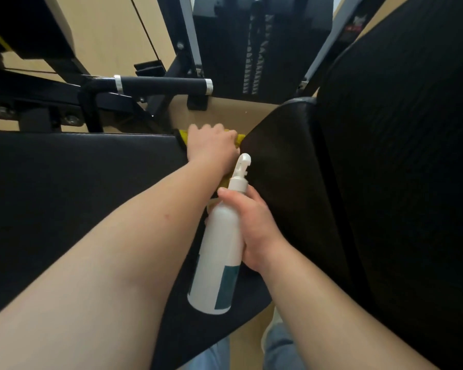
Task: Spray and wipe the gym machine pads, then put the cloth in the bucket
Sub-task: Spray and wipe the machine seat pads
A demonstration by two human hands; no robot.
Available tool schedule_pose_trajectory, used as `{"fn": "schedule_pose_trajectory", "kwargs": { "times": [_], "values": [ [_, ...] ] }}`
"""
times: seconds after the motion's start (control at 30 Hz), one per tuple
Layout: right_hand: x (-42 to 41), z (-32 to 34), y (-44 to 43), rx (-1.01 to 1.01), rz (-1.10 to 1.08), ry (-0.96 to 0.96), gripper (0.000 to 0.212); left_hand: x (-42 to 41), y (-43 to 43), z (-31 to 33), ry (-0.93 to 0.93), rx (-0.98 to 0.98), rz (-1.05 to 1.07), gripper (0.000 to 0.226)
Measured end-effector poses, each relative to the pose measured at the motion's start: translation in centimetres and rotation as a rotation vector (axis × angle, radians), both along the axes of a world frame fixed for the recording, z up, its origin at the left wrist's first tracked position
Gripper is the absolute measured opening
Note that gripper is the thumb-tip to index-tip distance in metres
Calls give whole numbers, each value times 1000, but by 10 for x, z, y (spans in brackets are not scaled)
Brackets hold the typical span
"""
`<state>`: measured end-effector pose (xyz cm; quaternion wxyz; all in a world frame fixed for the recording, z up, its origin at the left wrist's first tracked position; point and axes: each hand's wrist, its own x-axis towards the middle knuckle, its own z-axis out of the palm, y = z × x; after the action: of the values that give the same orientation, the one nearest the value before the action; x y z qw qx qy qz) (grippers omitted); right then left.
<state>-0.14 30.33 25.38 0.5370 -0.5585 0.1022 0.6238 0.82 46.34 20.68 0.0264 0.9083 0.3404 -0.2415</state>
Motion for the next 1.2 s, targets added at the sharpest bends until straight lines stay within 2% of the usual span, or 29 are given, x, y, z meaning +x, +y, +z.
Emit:
{"fn": "schedule_pose_trajectory", "kwargs": {
  "times": [0.03, 0.1, 0.2, 0.27, 0.37, 0.43, 0.6, 0.67, 0.73, 0.8, 0.9, 1.0, 1.1, 1.2],
  "values": [
    [0, 1, 0, 1, -12, 20, 35, -4, -4, -4, -18, -11, -86, 40],
    [0, 3, -2, 15, -35, 35, 34, -22, -13, -7, -33, -44, -201, 46],
    [1, 5, -5, 29, -24, 36, 32, -48, -24, -3, -42, -104, -221, 60],
    [2, 7, -7, 30, -19, 51, 32, -68, -37, 6, -56, -123, -205, 61],
    [2, 8, -6, 36, -32, 80, 28, -117, -54, 19, -102, -48, -40, 49],
    [0, 6, -4, 32, -44, 63, 26, -138, -56, 25, -95, 24, 88, 50],
    [-2, -1, 0, 14, -25, -1, 34, -97, -34, 17, -32, 70, 213, 44],
    [-2, -4, 0, 13, -13, -11, 38, -79, -19, 11, -28, 76, 217, 45],
    [-2, -4, 1, 9, -10, -20, 38, -76, -10, 11, -41, 84, 182, 54],
    [-3, 0, 0, 15, -3, -28, 38, -86, -11, 19, -46, 87, 149, 65],
    [-6, 11, 0, 24, 62, -81, 33, -116, -32, 36, -39, 57, 191, 69],
    [-12, 21, 2, 37, 155, -141, 32, -158, -66, 51, -3, 77, 341, 70],
    [-20, 31, 4, 64, 238, -128, 39, -205, -93, 66, 54, 141, 536, 69],
    [-27, 37, 7, 89, 308, -81, 39, -242, -99, 75, 34, 187, 711, 69]
  ]
}}
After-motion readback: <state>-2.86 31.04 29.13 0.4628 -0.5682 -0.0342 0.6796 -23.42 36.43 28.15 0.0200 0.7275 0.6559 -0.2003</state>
